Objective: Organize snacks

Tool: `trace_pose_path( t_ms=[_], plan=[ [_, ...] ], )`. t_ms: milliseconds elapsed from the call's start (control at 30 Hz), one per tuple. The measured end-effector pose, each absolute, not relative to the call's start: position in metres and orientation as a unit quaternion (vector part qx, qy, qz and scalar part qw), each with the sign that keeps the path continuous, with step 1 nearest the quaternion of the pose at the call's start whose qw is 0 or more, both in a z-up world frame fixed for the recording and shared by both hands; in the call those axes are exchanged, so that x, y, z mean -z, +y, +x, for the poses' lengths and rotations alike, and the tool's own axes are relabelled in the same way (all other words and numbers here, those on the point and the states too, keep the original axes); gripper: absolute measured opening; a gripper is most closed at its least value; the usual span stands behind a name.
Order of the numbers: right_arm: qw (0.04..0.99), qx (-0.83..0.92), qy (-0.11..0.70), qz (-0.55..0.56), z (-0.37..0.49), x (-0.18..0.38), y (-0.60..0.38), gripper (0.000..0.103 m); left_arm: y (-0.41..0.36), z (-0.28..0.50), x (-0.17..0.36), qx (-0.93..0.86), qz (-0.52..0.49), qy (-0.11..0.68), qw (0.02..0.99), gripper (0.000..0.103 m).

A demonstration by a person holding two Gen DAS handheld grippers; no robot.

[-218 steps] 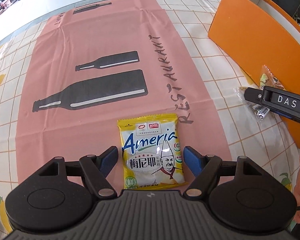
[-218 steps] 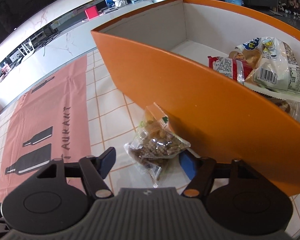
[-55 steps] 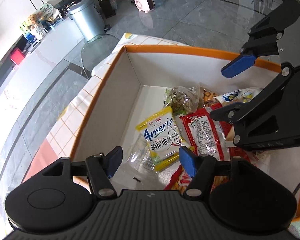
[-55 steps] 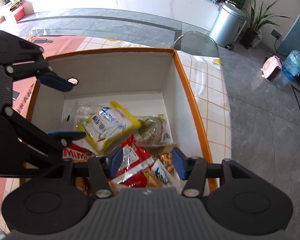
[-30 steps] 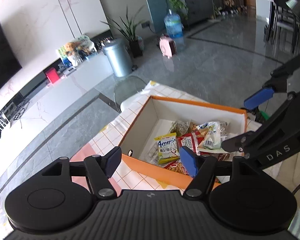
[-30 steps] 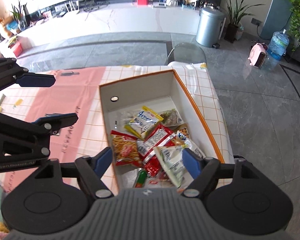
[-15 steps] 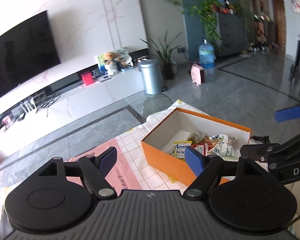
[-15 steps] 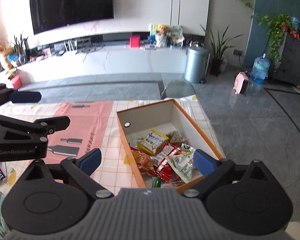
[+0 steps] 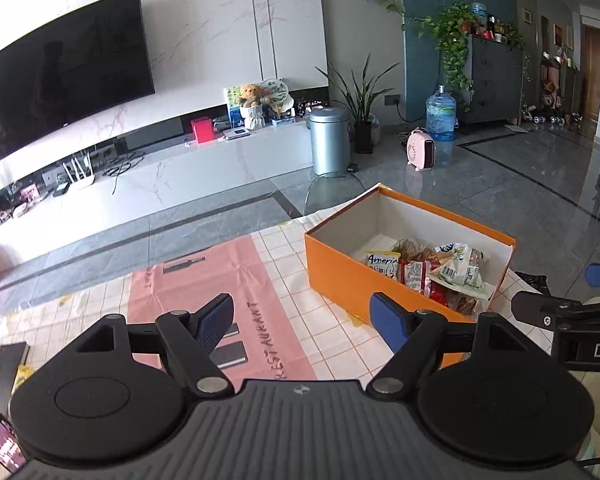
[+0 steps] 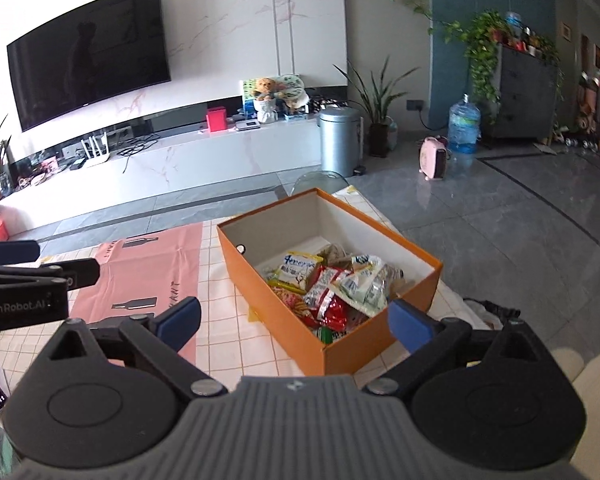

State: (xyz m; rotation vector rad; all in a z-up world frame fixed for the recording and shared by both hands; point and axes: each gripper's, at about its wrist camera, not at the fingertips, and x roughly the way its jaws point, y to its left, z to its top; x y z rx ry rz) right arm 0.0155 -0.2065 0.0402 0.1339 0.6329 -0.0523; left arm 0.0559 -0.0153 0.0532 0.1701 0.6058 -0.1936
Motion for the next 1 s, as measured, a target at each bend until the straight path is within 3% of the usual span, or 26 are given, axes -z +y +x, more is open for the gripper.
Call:
trace_pose_path(
  t_ms=[700, 1000],
  plan=[
    [0.931, 0.038, 0.364, 0.01, 0.05, 0.027, -0.185, 0.099, -0.008, 0.08, 0.015, 0.08, 0.085, 0.385, 0.916, 0.091],
    [0.928, 0.044, 0.37, 0.025, 0.055, 0.03, -0.192, 0.099, -0.007, 0.079, 0.01, 0.078, 0.08, 0.388, 0.915, 0.091]
  ],
)
